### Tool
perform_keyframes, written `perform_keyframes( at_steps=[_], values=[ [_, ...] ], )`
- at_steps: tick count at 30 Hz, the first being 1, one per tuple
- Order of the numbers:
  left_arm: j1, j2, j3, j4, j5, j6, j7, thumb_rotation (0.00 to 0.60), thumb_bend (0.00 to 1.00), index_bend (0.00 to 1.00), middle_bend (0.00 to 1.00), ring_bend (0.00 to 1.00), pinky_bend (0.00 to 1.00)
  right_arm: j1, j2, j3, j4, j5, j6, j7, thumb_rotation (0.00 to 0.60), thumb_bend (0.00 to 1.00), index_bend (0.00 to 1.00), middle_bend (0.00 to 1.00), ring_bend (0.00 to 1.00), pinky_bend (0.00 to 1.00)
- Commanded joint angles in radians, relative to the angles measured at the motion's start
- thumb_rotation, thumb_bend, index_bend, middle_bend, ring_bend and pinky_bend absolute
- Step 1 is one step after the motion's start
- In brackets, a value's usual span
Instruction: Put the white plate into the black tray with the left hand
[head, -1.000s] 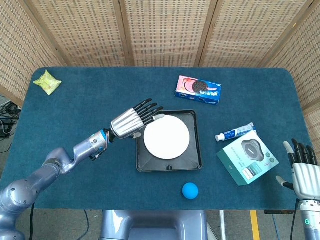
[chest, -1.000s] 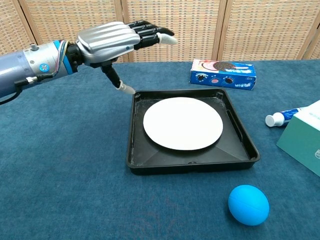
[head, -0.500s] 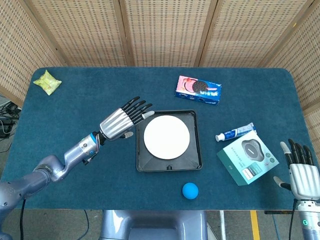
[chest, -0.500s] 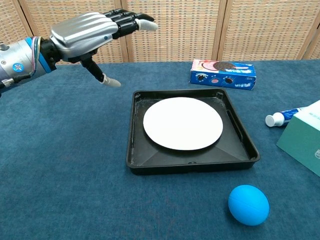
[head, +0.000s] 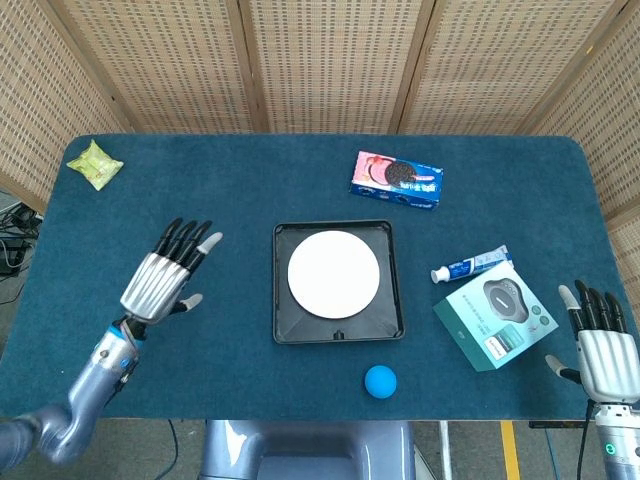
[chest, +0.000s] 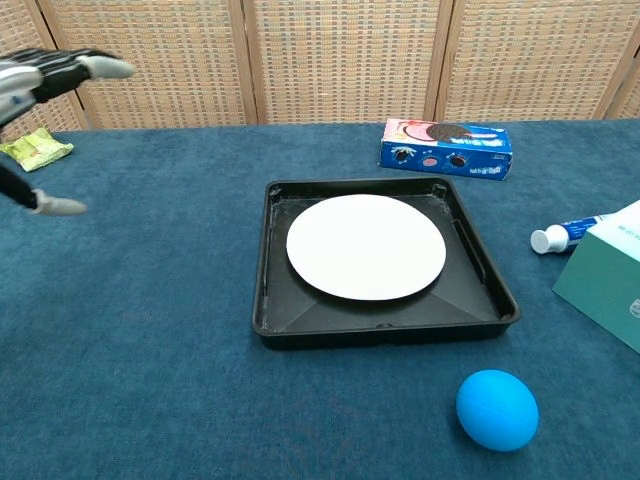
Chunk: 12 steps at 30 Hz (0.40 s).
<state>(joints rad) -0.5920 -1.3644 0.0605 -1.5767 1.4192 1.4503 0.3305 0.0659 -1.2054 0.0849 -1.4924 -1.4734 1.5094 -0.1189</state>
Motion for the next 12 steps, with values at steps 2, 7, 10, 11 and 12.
perform_keyframes(
  at_steps=[2,7,10,11,12],
  values=[
    [0.11,0.051,0.045,-0.068,-0.031,0.069,0.012,0.6,0.0,0.0,0.0,0.0,0.0,0.0,0.006,-0.004,-0.014,-0.011,0.004,-0.003,0.6,0.17,0.03,0.0,0.0,0.0],
    [0.191,0.066,0.085,-0.079,-0.002,0.136,0.007,0.6,0.0,0.0,0.0,0.0,0.0,0.001,0.008,-0.012,-0.031,-0.031,0.007,-0.007,0.6,0.17,0.03,0.0,0.0,0.0],
    [0.244,0.072,0.112,-0.069,0.019,0.171,-0.011,0.6,0.0,0.0,0.0,0.0,0.0,0.002,0.01,-0.018,-0.04,-0.039,0.005,-0.01,0.6,0.17,0.03,0.0,0.0,0.0],
    [0.254,0.076,0.117,-0.064,0.023,0.176,-0.012,0.6,0.0,0.0,0.0,0.0,0.0,0.001,0.011,-0.019,-0.044,-0.038,0.003,-0.01,0.6,0.17,0.03,0.0,0.0,0.0],
    [0.268,0.077,0.114,-0.056,0.029,0.185,-0.019,0.6,0.0,0.0,0.0,0.0,0.0,0.001,0.013,-0.022,-0.048,-0.04,0.001,-0.01,0.6,0.17,0.03,0.0,0.0,0.0]
  ],
)
